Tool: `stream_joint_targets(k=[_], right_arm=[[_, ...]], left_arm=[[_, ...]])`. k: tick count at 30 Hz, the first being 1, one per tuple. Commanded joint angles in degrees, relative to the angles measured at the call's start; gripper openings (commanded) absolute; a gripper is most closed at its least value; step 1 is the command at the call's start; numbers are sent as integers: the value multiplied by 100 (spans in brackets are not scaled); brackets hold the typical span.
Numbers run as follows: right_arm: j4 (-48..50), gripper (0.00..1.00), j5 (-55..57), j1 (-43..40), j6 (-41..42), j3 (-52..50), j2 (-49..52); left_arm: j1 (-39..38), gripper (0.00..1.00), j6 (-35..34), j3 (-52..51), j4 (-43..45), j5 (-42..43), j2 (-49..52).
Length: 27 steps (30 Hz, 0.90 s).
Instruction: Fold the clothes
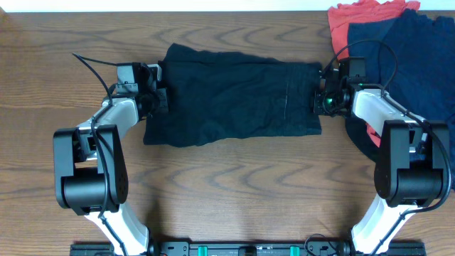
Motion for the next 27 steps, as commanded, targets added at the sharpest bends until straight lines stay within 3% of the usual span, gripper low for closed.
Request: stream_joint_targets(k=[1, 16, 27], right_arm=[[-48, 1, 44, -24, 120, -59, 164], [-2050, 1, -413, -901, -916, 1268, -221], [-3045, 1, -925, -527, -1196, 2463, -221]], left_arm=[[9, 6, 59, 122, -50, -74, 90], [2, 6, -225, 122, -660, 2, 90], [-219, 6, -286, 122, -772, 15, 90]])
